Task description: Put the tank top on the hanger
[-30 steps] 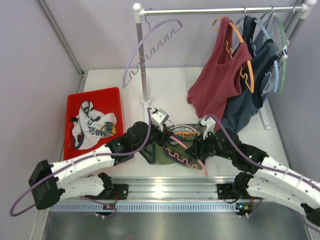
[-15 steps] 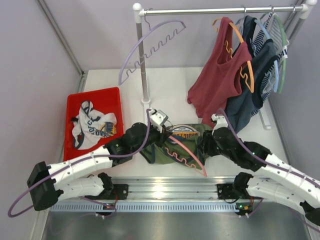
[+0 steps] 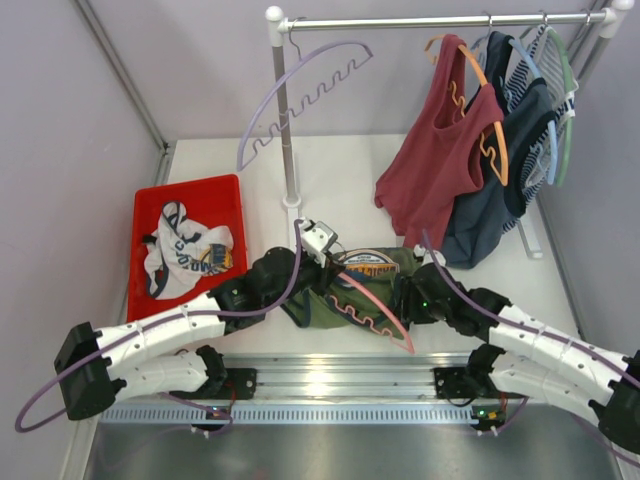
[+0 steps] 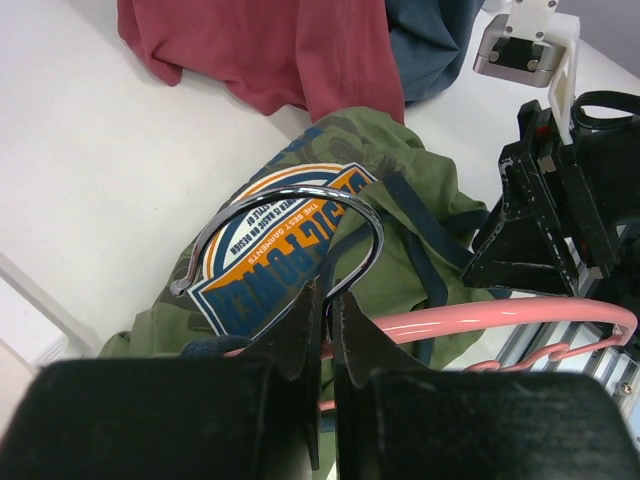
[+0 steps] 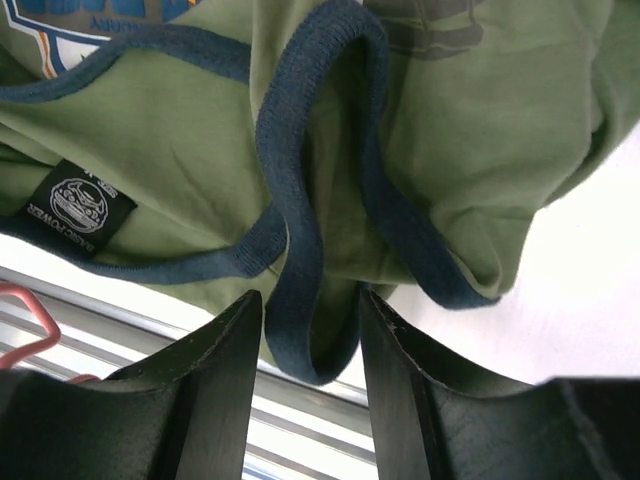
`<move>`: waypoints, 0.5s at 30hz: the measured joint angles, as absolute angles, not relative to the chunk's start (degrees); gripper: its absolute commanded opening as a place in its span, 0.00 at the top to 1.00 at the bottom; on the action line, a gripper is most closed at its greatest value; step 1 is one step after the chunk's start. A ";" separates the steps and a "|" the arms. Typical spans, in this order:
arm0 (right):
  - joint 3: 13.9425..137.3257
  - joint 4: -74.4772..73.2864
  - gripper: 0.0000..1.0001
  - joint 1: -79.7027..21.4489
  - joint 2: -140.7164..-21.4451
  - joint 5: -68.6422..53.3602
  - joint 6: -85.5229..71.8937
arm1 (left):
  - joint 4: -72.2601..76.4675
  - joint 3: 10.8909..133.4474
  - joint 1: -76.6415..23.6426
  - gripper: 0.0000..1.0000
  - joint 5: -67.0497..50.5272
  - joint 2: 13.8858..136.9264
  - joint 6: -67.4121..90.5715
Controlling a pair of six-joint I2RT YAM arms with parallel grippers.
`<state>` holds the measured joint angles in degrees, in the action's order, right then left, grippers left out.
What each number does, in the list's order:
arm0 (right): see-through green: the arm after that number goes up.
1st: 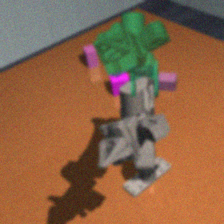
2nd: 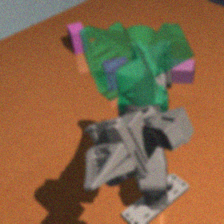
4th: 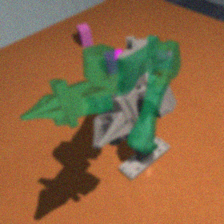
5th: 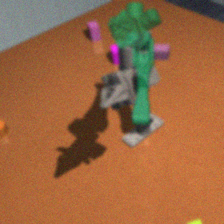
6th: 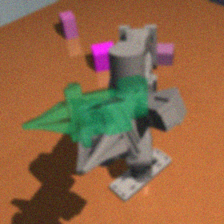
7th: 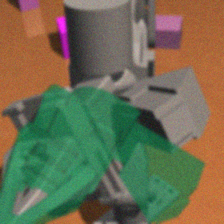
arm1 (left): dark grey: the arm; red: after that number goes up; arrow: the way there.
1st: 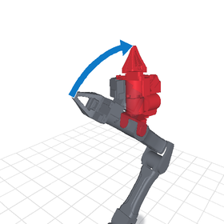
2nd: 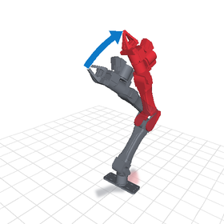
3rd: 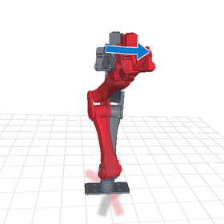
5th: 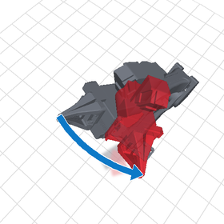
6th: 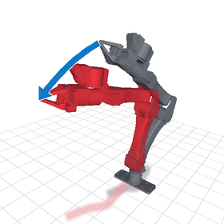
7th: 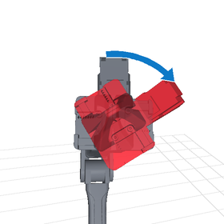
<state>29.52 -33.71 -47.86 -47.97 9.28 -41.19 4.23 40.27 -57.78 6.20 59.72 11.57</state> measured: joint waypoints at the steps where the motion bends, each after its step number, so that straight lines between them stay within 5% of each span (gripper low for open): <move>1: 29.17 -33.04 0.56 -47.46 -48.12 8.73 -41.17 | 4.23 40.27 -57.82 1.00 6.42 59.72 11.57; 4: 28.77 -30.39 0.57 -46.11 -48.56 7.46 -41.15 | 4.23 40.27 -57.87 1.00 6.85 59.72 11.57; 8: 28.14 -26.24 0.85 -43.68 -49.32 5.41 -40.69 | 4.21 40.27 -57.87 1.00 7.75 59.68 11.57; 9: 27.44 -25.06 1.00 -42.76 -49.52 4.45 -40.58 | 4.21 40.27 -57.87 1.00 8.25 59.57 11.60; 15: 22.92 -24.32 1.00 -38.94 -45.58 1.96 -41.04 | 4.29 40.27 -57.91 1.00 13.26 58.59 11.68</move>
